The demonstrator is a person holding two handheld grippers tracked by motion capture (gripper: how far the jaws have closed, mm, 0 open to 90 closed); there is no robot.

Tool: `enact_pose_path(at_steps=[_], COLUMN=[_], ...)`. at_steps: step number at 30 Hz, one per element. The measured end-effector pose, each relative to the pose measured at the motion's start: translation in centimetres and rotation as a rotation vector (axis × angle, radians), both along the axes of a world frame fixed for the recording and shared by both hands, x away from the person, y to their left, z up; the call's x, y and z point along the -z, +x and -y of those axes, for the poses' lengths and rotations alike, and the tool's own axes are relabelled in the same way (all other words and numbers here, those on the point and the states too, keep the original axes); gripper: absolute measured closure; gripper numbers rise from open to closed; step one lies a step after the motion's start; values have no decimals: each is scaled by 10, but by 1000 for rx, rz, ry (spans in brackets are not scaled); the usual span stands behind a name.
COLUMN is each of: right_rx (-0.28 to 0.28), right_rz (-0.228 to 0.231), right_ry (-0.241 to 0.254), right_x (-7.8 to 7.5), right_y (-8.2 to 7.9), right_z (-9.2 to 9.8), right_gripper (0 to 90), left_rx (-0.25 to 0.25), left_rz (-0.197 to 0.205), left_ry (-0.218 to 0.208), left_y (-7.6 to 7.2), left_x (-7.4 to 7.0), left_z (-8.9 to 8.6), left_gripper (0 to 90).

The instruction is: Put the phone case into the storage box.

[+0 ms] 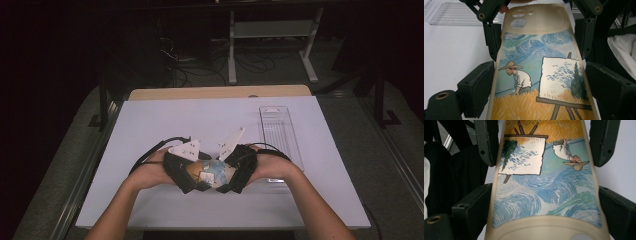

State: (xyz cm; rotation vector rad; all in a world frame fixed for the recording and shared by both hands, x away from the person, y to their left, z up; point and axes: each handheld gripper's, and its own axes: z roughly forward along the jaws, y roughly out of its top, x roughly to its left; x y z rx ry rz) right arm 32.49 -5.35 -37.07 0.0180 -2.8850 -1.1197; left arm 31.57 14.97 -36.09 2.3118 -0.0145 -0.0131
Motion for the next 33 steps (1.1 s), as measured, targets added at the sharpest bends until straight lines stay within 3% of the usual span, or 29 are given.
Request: enact_pose_path(at_steps=[16,19,21,24,29,33], right_rx=[15,17,22,34,49,73], right_rz=[18,18,18,16,23,20], right_ry=[-3,-3,-1,0,-2,-5], right_x=[0,0,-1,-1,-2,-3], right_y=[-1,0,0,1,2,4], right_z=[0,0,0,0,3,6], right_gripper=[102,103,103,103,103,103], left_rx=[-19,-47,-48,-76,-137,-167], left_rz=[-9,-23,-3,-4,-34,-13], left_ry=[12,15,7,-15,-28,-43], left_y=[1,1,3,3,2,4], left_x=[2,2,1,-3,-7,-10], left_z=[0,-1,-2,-7,-14,-21], left_gripper=[102,78,53,21,14,3])
